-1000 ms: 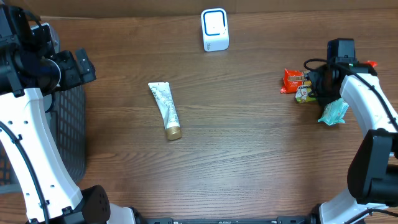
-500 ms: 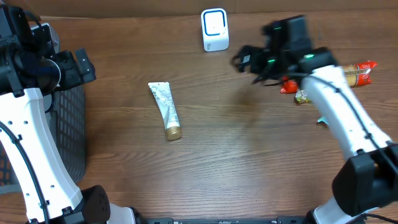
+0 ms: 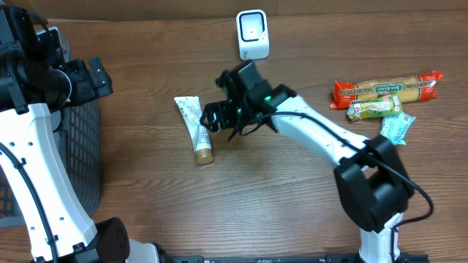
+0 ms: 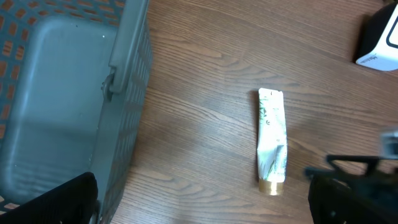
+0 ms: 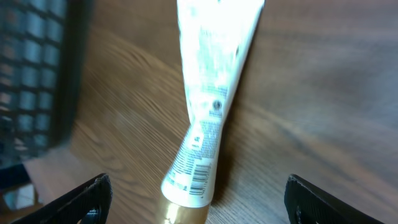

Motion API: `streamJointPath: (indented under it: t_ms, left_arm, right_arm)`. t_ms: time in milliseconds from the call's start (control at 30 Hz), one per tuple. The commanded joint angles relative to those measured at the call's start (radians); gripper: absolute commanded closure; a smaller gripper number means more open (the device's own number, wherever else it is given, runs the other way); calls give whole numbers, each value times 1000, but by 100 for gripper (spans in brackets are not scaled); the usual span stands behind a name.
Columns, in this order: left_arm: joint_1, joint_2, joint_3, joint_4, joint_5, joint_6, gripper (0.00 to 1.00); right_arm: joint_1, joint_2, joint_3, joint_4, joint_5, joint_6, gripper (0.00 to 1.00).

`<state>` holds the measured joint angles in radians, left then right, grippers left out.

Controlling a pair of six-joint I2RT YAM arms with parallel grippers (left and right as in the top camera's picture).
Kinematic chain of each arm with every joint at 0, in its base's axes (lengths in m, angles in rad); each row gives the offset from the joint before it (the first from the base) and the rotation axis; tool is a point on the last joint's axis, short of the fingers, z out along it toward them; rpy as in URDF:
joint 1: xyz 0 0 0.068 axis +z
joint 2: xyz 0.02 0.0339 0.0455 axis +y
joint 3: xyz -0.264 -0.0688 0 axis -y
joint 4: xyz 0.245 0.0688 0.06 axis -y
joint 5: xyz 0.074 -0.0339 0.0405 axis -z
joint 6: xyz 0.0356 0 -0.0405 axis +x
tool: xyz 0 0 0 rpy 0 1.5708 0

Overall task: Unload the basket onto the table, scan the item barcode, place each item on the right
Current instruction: 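Reach the right gripper to the white-and-gold tube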

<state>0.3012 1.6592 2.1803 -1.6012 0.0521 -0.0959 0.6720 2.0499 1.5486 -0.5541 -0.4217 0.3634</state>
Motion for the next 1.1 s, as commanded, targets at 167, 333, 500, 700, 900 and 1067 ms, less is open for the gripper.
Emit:
streamJointPath:
  t_ms: [167,333,500,700,900,1067]
  left_arm:
    - [0,2,15,2,0,22,0]
    - [0,2,15,2,0,22,1]
    - [0,2,15,2,0,22,1]
    - [0,2,15,2,0,22,0]
    - [0,2,15,2,0,22,0]
    - [0,2,15,2,0,22,0]
  right_arm:
    - [172,39,25,-13,186,-108,15]
    - [182,39,127,-98,250,-136,41]
    - [199,40,168,-101,212,-136,48]
    - [256,107,166,-52,161,-124,56]
    - [262,176,166,-65,140,-37,51]
    - [249,180,166,-139,200,-38,45]
